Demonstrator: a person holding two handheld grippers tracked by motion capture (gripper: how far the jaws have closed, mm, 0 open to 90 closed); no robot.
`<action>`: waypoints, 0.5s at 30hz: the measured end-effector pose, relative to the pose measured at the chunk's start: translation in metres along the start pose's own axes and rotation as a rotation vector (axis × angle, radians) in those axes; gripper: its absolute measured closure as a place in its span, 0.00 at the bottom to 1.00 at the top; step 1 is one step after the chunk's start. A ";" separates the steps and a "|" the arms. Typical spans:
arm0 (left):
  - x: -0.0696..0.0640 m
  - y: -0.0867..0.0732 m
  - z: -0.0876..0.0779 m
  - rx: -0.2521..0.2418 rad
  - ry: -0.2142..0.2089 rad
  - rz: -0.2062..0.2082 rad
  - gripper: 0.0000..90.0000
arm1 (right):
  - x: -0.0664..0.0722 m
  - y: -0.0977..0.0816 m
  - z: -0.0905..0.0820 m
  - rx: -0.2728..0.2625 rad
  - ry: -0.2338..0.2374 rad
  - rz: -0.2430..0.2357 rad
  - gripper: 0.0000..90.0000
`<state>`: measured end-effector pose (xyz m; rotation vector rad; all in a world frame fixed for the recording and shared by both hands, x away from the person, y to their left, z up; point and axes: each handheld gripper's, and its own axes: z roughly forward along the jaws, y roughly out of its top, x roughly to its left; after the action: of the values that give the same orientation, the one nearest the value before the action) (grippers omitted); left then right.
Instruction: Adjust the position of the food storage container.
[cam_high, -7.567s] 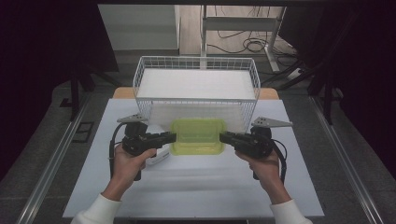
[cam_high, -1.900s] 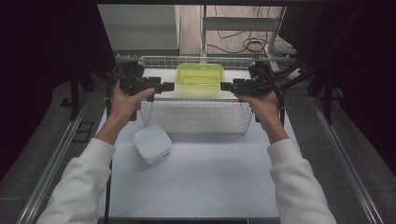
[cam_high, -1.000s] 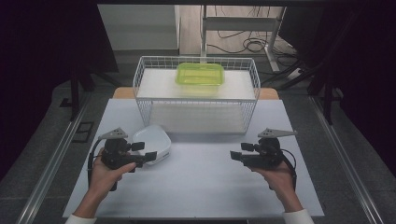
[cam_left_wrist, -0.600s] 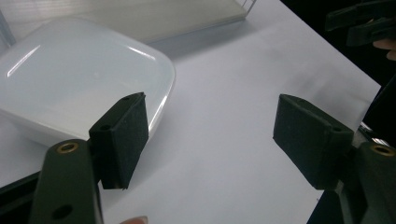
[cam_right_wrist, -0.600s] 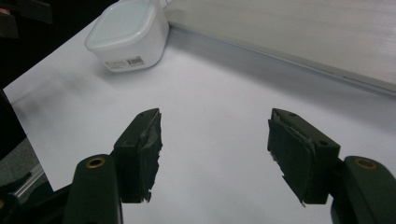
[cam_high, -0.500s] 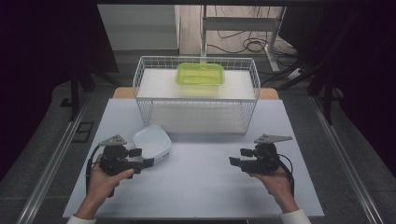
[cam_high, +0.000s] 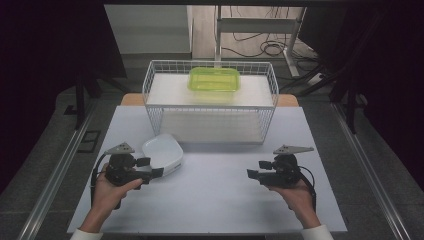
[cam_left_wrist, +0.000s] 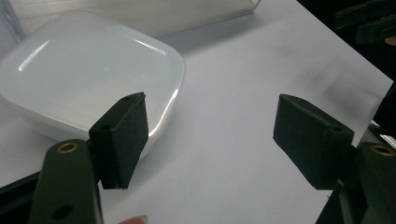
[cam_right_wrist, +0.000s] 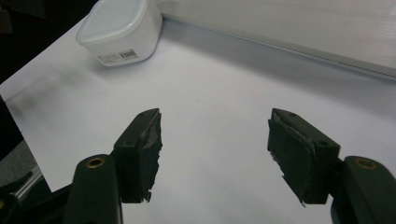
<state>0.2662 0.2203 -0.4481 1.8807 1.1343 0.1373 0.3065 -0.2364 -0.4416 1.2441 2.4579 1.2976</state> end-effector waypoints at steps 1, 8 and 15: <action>0.002 0.000 0.000 0.000 0.005 -0.004 0.29 | 0.000 0.000 0.000 -0.001 -0.001 0.002 0.39; 0.013 0.005 0.002 0.010 0.033 -0.015 0.31 | -0.001 -0.001 -0.002 -0.005 -0.009 0.002 0.38; 0.029 0.019 0.001 0.006 0.079 -0.042 0.33 | -0.003 -0.003 -0.002 -0.001 -0.014 0.007 0.38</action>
<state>0.2954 0.2385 -0.4439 1.8692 1.2284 0.1864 0.3058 -0.2408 -0.4435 1.2587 2.4457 1.2870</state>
